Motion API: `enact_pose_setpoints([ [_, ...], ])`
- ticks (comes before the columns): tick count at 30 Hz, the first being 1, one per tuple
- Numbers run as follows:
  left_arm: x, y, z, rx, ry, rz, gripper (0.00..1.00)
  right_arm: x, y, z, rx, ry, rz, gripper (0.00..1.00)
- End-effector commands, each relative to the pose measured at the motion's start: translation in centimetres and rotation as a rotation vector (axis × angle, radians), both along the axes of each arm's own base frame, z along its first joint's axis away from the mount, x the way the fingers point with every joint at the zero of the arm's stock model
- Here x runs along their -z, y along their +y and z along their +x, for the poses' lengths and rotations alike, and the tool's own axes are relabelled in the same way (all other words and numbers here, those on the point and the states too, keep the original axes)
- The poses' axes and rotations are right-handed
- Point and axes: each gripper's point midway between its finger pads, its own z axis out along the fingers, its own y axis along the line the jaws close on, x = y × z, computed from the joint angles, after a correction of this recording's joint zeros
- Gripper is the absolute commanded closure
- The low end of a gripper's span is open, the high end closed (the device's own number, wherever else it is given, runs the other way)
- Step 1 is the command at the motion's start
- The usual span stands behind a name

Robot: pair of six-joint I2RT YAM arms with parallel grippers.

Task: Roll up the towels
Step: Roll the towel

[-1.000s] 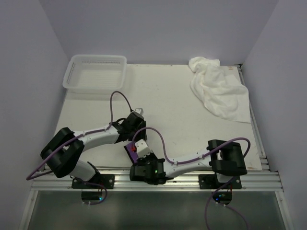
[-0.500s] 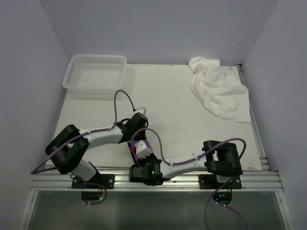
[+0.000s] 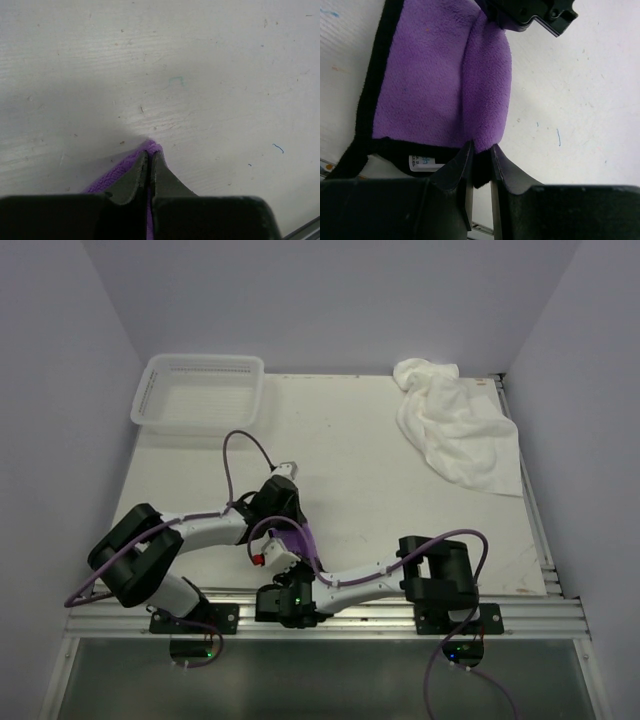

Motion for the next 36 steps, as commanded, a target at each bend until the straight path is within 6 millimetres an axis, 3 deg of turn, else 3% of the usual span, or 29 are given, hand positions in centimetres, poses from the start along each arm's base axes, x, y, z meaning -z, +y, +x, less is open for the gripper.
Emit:
enact_pose_setpoints([
  [1, -1.6, 0.5, 3.4, -0.041, -0.161, -0.057, 1.00, -0.2, 0.0, -0.7, -0.066, 0.008, -0.127, 1.00],
  [13, -3.8, -1.2, 5.9, 0.028, -0.307, -0.225, 1.00, 0.5, 0.7, -0.2, -0.195, 0.029, -0.337, 1.00],
  [18, -3.7, -0.5, 4.4, 0.039, -0.321, -0.264, 1.00, 2.1, 0.3, -0.9, -0.263, 0.090, -0.449, 1.00],
  [30, 0.0, 3.4, 1.3, -0.006, -0.243, -0.134, 1.00, 5.2, 2.1, -3.5, -0.400, 0.204, -0.584, 1.00],
  [36, 1.5, 4.6, 0.0, -0.037, -0.199, -0.116, 1.00, 7.0, 1.9, -4.3, -0.419, 0.247, -0.677, 1.00],
])
